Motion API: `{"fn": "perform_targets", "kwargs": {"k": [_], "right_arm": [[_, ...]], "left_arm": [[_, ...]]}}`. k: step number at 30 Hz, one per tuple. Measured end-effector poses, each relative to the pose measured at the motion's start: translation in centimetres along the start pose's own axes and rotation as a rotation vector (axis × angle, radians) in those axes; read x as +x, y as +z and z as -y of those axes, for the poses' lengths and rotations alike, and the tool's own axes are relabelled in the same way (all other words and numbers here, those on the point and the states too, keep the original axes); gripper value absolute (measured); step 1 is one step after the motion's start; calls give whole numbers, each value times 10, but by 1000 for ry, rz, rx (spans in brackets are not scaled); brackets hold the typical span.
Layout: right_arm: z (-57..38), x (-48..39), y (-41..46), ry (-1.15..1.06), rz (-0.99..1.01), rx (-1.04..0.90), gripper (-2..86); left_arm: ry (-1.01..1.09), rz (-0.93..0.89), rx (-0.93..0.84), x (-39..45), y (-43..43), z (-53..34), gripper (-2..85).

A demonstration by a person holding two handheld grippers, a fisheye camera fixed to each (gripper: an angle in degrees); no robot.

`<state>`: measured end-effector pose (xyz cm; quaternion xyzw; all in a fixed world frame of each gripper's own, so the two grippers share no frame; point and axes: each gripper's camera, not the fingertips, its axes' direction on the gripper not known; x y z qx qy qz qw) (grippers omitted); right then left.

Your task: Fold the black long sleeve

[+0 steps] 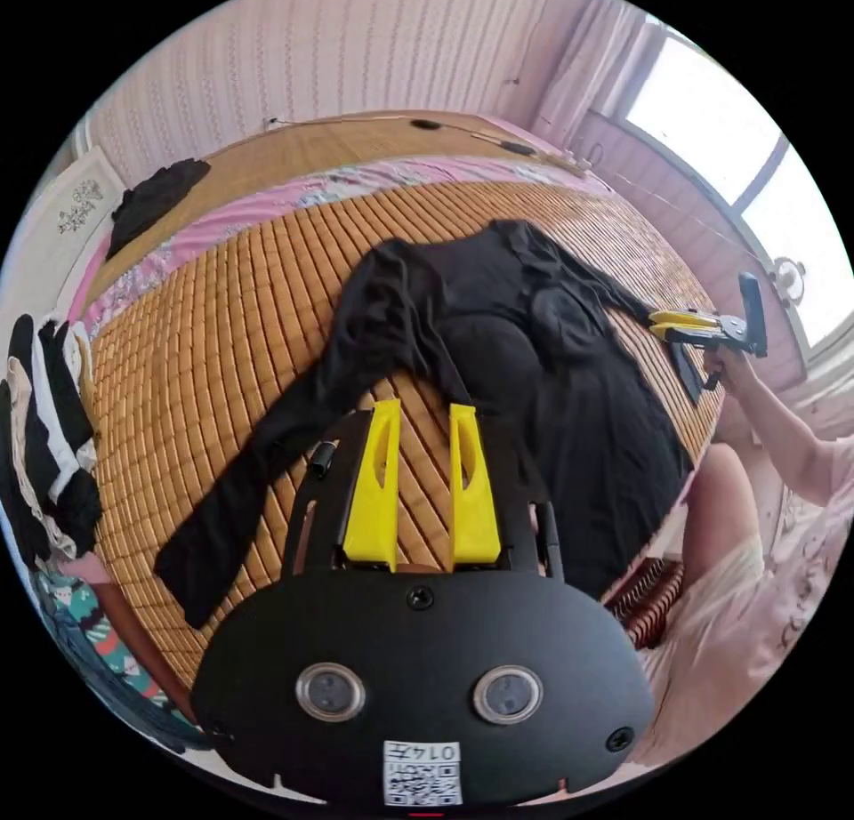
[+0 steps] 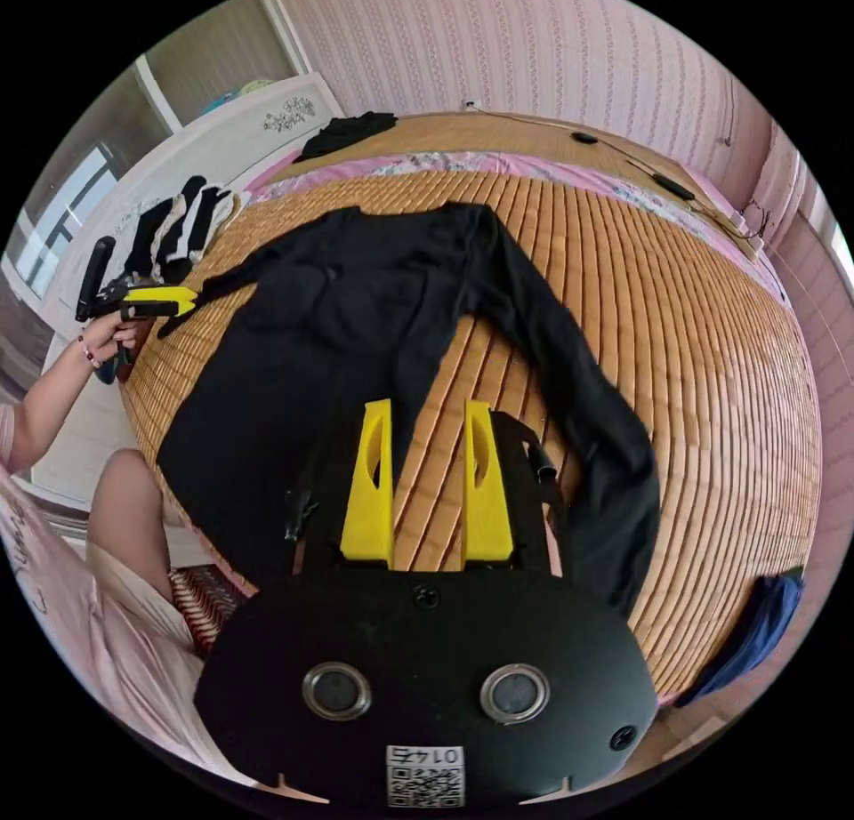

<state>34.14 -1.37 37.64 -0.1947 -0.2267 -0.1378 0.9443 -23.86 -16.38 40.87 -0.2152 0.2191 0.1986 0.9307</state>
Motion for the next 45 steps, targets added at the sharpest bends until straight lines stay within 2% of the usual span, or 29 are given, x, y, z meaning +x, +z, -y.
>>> {"fn": "perform_targets", "kwargs": {"k": [5, 8, 11, 17, 20, 30, 35, 40, 45], "right_arm": [[-74, -33, 2, 66, 45, -124, 140], [-91, -45, -1, 77, 5, -111, 112], [-100, -52, -4, 101, -22, -124, 77], [-115, -57, -16, 119, -66, -104, 35], [-126, -56, -23, 114, -33, -117, 14], [-164, -64, -57, 36, 34, -154, 7], [-163, -61, -70, 30, -4, -192, 23], [-171, -53, -98, -50, -47, -127, 77], [-175, -2, -121, 36, -131, -70, 87]], "left_arm": [[-126, -87, -68, 50, 23, -93, 97], [-229, -21, -103, 66, 40, -119, 102], [-267, 29, -42, 75, 42, -129, 90], [-116, 182, -78, 110, 57, -124, 76], [-77, 129, -116, 118, 61, -123, 4], [-39, 41, -178, 142, 50, -153, -6], [-127, 202, -26, 145, 36, -159, 38], [-183, 155, 67, 144, 21, -154, 71], [-92, 41, 80, 166, 30, -129, 67]]}}
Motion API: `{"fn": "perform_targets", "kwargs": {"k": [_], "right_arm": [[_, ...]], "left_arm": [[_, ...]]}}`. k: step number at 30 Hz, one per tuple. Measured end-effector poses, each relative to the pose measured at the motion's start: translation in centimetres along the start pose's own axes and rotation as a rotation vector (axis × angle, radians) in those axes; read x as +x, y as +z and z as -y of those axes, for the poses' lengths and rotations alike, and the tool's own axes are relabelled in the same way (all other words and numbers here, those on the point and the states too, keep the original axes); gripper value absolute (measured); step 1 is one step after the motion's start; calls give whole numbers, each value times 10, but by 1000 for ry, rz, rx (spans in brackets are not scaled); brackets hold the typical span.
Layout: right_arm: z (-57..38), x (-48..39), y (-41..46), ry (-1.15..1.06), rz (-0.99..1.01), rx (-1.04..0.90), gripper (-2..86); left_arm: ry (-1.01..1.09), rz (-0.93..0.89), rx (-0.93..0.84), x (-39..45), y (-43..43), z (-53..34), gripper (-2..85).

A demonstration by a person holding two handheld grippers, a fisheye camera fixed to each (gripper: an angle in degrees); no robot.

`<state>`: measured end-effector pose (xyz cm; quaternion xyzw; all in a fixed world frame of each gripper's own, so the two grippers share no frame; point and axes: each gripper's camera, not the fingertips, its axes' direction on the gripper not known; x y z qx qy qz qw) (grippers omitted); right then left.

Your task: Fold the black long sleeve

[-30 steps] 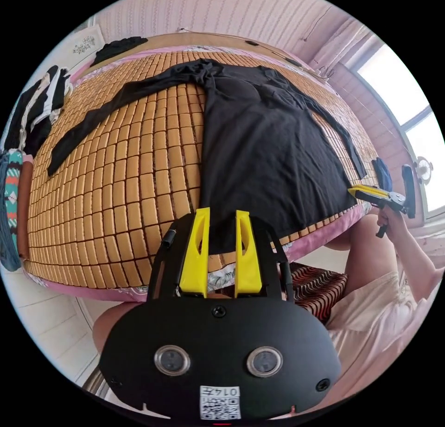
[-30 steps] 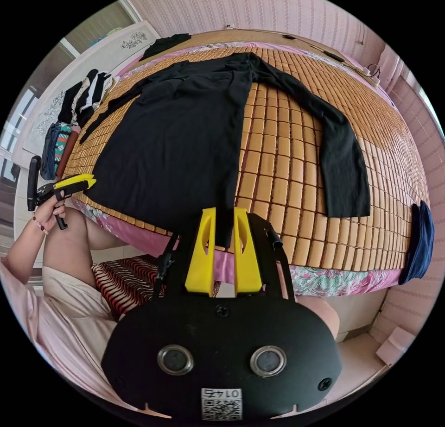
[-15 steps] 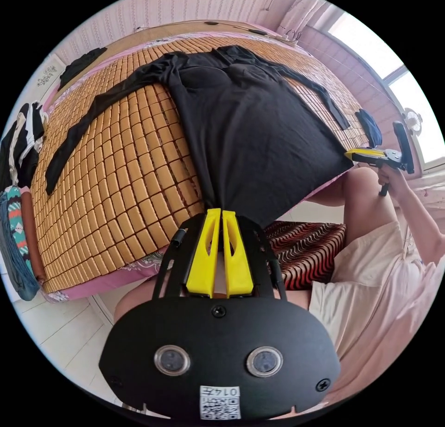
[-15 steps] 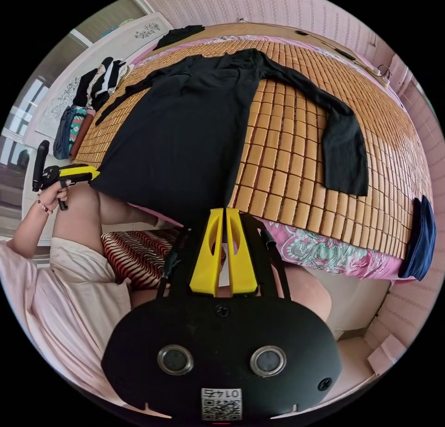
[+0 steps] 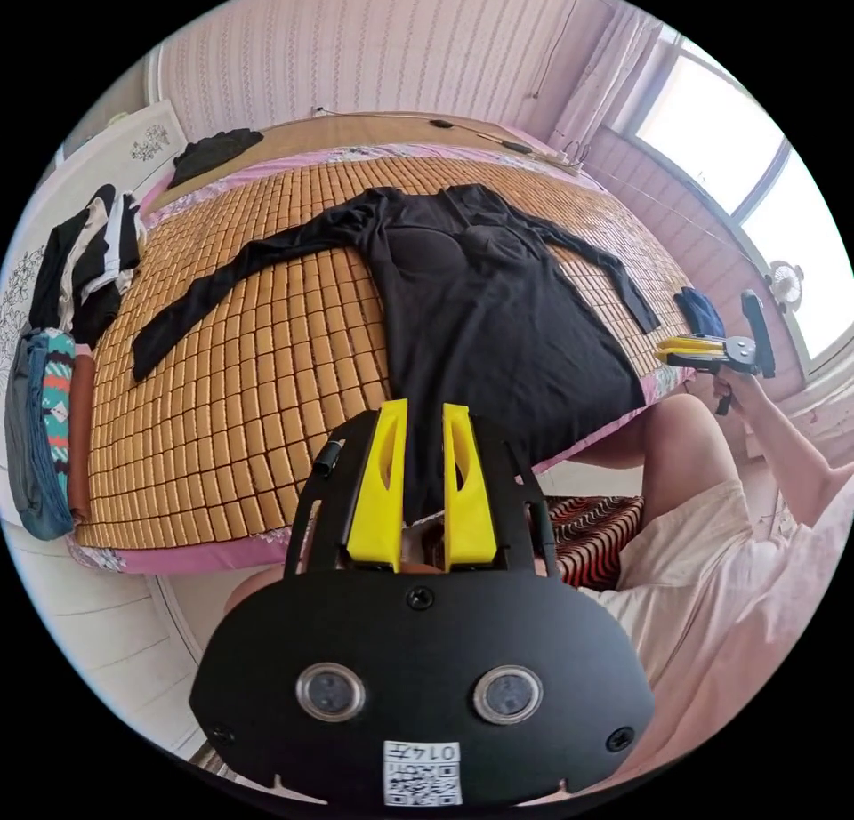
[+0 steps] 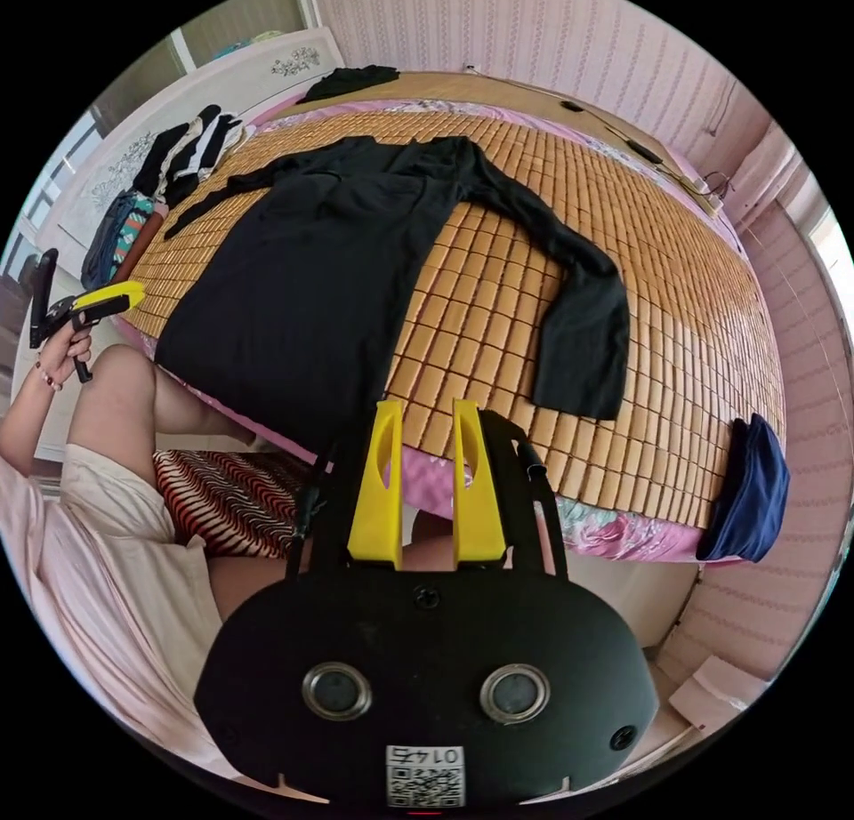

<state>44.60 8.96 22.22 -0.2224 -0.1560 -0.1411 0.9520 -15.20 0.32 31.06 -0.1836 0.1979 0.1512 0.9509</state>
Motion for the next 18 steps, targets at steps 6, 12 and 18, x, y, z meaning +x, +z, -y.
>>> {"fn": "perform_targets", "kwargs": {"k": [6, 12, 18], "right_arm": [[11, 70, -3, 56, -72, 24, 88], [7, 124, 16, 59, 37, -29, 78], [-7, 194, -24, 28, 390, 19, 12]], "left_arm": [[153, -83, -55, 57, 41, 60, 65], [276, -121, -53, 122, 81, 133, 65], [408, -131, -50, 184, 120, 194, 65]]}}
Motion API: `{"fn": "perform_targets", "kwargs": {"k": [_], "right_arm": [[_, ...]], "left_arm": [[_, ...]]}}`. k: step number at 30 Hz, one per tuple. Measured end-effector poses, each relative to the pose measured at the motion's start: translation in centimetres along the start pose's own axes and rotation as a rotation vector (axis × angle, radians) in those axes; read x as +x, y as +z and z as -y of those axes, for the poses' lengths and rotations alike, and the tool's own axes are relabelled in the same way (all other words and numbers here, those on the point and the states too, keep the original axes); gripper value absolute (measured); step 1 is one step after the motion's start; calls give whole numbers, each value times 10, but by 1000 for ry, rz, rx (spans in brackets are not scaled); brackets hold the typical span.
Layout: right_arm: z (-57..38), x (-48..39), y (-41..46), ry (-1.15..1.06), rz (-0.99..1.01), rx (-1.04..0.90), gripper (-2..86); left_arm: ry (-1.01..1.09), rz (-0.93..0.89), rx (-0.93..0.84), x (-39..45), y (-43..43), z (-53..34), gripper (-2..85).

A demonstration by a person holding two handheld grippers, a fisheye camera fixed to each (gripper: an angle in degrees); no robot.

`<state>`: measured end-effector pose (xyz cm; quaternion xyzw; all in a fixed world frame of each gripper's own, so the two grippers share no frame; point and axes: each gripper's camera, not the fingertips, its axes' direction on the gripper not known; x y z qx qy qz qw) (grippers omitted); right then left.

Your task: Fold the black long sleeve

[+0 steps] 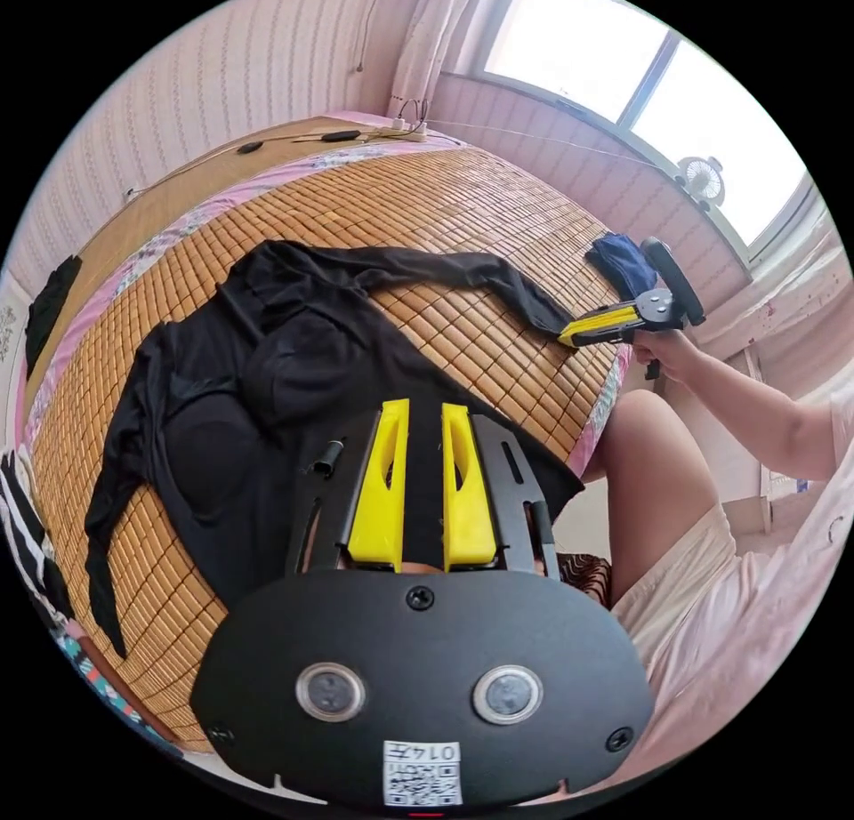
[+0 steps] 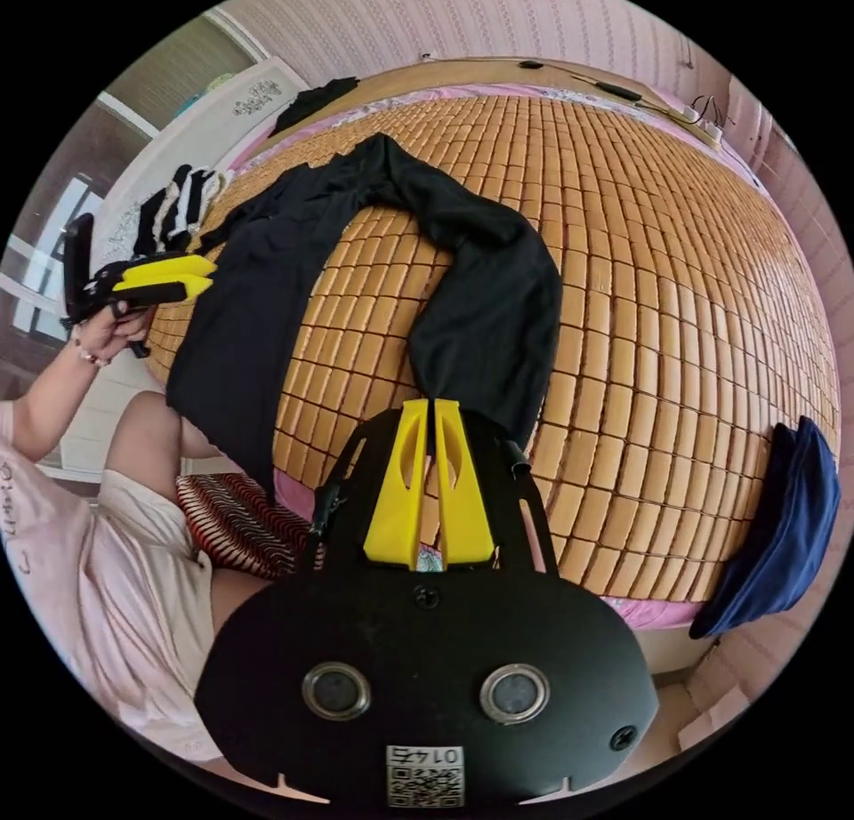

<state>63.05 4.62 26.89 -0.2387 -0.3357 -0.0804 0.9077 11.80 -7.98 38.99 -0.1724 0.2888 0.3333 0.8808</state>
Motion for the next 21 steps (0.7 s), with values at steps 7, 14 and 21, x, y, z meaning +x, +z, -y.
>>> {"fn": "perform_targets", "kwargs": {"k": [7, 14, 21], "right_arm": [[-18, 102, -117, 121, 560, 415, 5], [-32, 193, -108, 457, 151, 312, 1], [-13, 183, -82, 394, 37, 283, -3]], "left_arm": [[142, 14, -4, 36, 45, 79, 80], [199, 27, -22, 59, 80, 117, 82], [215, 50, -53, 70, 122, 157, 82]]}}
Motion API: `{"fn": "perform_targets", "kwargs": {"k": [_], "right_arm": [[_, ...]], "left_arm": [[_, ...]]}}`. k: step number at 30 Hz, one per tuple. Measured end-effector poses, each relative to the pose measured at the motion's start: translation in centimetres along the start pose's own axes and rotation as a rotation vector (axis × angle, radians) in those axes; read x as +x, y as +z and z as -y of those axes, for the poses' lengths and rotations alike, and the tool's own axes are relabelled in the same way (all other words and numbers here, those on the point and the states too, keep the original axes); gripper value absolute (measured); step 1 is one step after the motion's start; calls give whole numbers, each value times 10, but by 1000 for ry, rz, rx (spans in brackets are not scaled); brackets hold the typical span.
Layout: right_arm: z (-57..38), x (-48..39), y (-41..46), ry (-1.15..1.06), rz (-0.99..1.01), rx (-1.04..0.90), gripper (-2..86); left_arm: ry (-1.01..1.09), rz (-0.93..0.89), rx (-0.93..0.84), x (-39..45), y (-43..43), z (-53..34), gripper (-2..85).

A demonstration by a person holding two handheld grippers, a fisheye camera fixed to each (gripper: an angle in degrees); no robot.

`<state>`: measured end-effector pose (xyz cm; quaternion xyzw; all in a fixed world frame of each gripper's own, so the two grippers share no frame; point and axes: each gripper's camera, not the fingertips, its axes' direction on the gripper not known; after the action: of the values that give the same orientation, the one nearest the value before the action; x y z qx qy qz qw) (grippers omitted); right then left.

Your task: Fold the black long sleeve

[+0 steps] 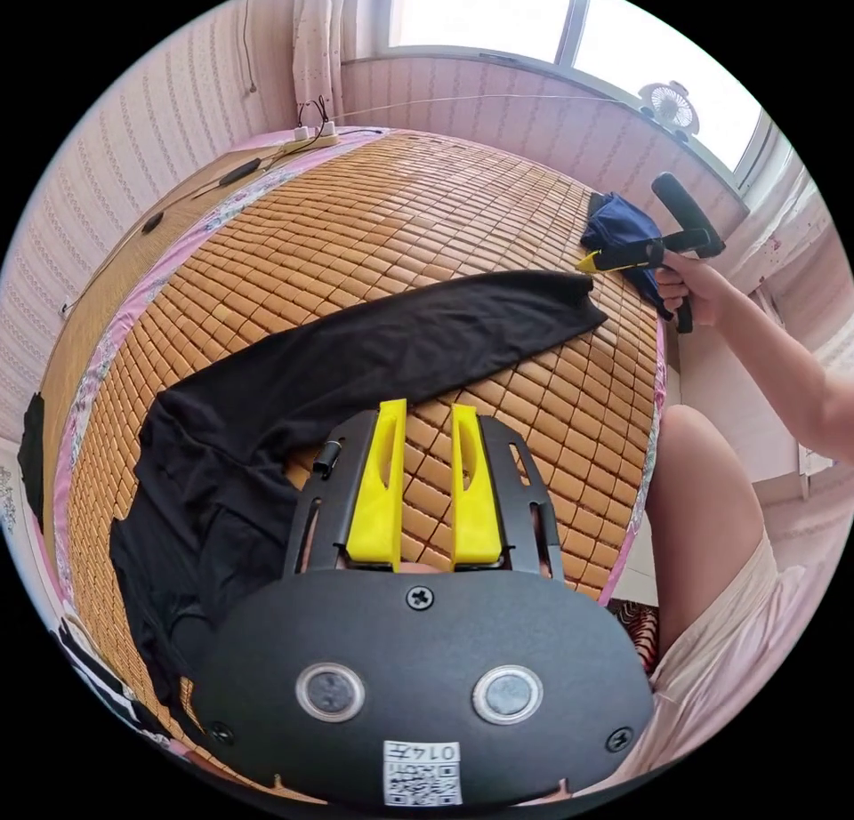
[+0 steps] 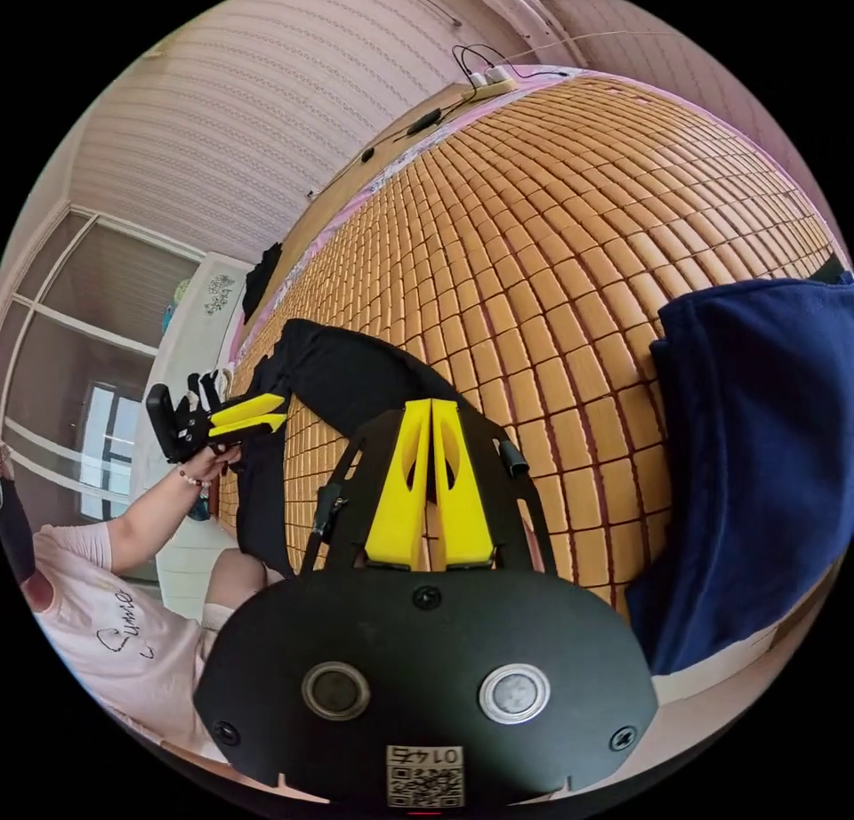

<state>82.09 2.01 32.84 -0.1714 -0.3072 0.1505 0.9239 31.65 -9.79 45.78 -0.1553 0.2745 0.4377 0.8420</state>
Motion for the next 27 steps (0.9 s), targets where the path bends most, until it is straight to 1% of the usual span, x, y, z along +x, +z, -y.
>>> {"fn": "perform_targets", "kwargs": {"k": [1, 3, 4, 5, 6, 7, 8, 9, 12, 15, 17, 20, 22, 24, 27], "right_arm": [[1, -12, 10, -58, -47, -33, -3], [0, -30, 28, -134, -209, -77, -3], [0, -38, 39, -173, -335, -91, -3], [-2, -46, 48, -225, -419, -101, -3], [-2, -50, 51, -242, -443, -97, -3], [-2, -56, 57, -261, -512, -98, -3], [-2, -62, 65, -279, -608, -116, -3], [-2, -65, 68, -303, -628, -120, -3], [0, -70, 83, -307, -615, -134, -3], [5, -67, 89, -257, -550, -144, -3], [3, -68, 89, -215, -533, -123, -2], [-16, -85, 88, -245, -551, -72, 1], [-32, -100, 91, -275, -528, -65, 5], [-49, -120, 101, -316, -493, -85, 12], [-80, -162, 134, -367, -421, -171, 40]], "left_arm": [[0, 9, -3, 0, 7, 7, 83], [-9, 8, -21, 0, 18, 17, 83], [-19, -3, -38, -1, 26, 22, 84], [-20, -11, -47, -1, 29, 23, 87], [-18, -20, -78, 0, 38, 26, 91], [0, -5, -87, 2, 41, 26, 97], [22, 5, -71, 3, 41, 25, 100], [46, 18, -67, 5, 41, 24, 101], [52, 13, -67, 4, 40, 22, 102], [59, 22, -51, 3, 37, 18, 103], [56, 34, -10, 3, 26, 13, 106], [26, 12, 97, 1, -11, -6, 106], [-24, -6, 176, -3, -46, -39, 105], [-72, -13, 216, -7, -71, -73, 103], [-187, 11, 203, -15, -104, -145, 102]]}}
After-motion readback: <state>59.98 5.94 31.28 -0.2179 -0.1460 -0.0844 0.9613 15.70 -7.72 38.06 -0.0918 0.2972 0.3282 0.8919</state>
